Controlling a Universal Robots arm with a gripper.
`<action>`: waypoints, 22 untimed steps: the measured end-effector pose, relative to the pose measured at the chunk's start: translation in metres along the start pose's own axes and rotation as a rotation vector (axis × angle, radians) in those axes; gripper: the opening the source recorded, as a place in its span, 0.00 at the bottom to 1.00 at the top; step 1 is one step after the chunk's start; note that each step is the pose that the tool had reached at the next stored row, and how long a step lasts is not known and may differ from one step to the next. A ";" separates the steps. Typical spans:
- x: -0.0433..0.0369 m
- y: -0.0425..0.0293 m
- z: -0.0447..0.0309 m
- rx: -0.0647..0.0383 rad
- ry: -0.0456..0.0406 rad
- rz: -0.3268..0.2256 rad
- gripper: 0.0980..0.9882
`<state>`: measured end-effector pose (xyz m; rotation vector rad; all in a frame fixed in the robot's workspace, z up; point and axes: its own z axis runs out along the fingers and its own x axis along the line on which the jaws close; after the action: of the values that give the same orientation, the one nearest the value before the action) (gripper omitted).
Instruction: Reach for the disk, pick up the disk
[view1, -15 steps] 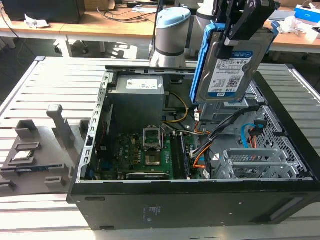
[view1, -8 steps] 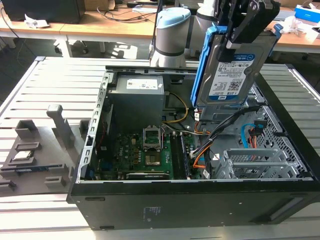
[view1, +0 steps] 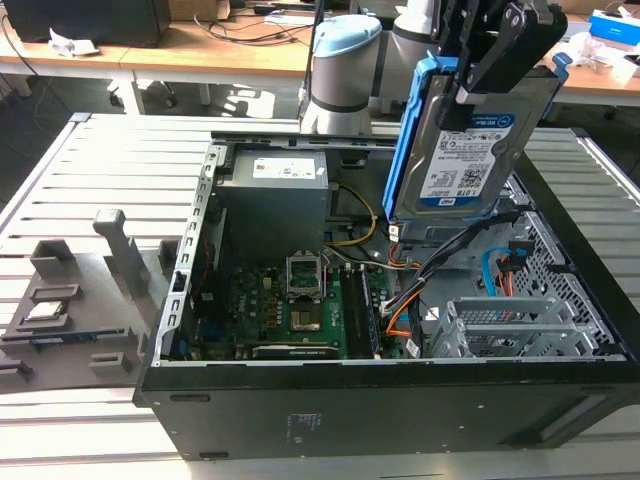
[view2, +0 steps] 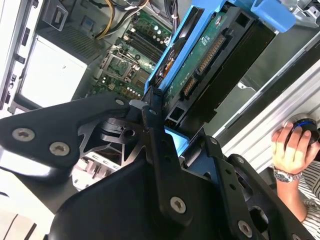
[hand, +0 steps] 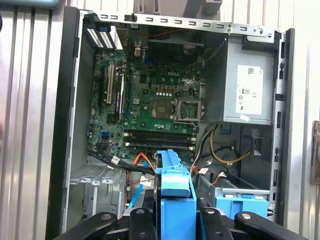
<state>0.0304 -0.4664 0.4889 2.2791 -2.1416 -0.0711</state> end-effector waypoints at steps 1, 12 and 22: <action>0.0011 0.0001 0.0000 0.000 -0.0001 0.000 0.30; 0.0157 0.0010 -0.0003 0.000 0.0000 0.000 0.30; 0.0265 0.0016 -0.0005 0.000 0.0000 0.000 0.30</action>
<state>0.0305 -0.4930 0.4889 2.2792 -2.1415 -0.0712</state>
